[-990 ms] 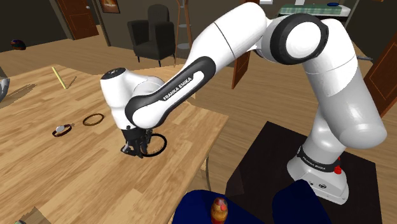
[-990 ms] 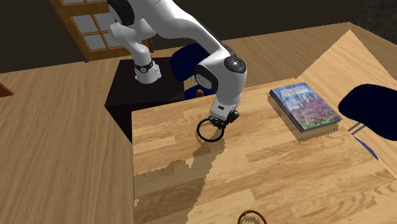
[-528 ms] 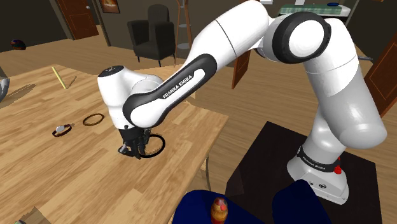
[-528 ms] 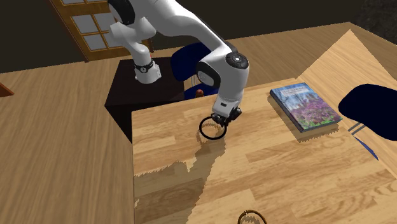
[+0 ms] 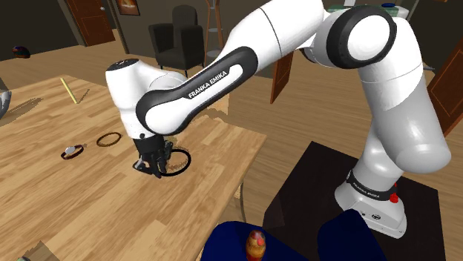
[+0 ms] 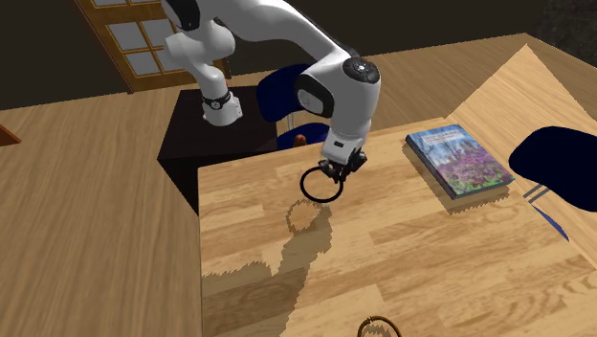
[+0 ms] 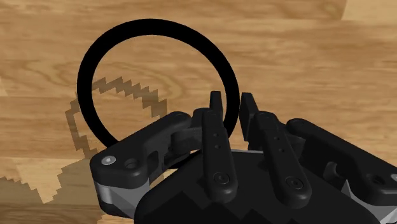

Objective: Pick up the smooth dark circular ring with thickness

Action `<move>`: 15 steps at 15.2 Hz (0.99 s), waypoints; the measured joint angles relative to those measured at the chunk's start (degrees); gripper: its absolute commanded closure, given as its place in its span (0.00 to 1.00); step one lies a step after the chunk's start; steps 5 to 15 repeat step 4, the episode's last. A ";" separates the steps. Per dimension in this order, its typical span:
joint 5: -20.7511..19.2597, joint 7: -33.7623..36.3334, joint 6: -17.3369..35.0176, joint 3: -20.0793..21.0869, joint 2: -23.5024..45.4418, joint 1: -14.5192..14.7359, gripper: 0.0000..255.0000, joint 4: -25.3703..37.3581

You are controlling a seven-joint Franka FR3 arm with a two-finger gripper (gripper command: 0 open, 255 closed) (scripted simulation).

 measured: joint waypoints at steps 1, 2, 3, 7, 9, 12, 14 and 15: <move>0.09 -0.12 -0.56 0.04 -0.14 -0.03 1.00 0.43; 0.23 -0.19 -1.31 0.13 -0.45 -0.04 1.00 0.89; 0.37 -0.28 -1.84 0.21 -0.82 -0.12 1.00 1.08; 0.47 -0.32 -2.21 0.28 -1.08 -0.15 1.00 1.20; 0.47 -0.32 -2.21 0.28 -1.08 -0.15 1.00 1.20; 0.47 -0.32 -2.21 0.28 -1.08 -0.15 1.00 1.20; 0.47 -0.32 -2.21 0.28 -1.08 -0.15 1.00 1.20; 0.47 -0.32 -2.21 0.28 -1.08 -0.15 1.00 1.20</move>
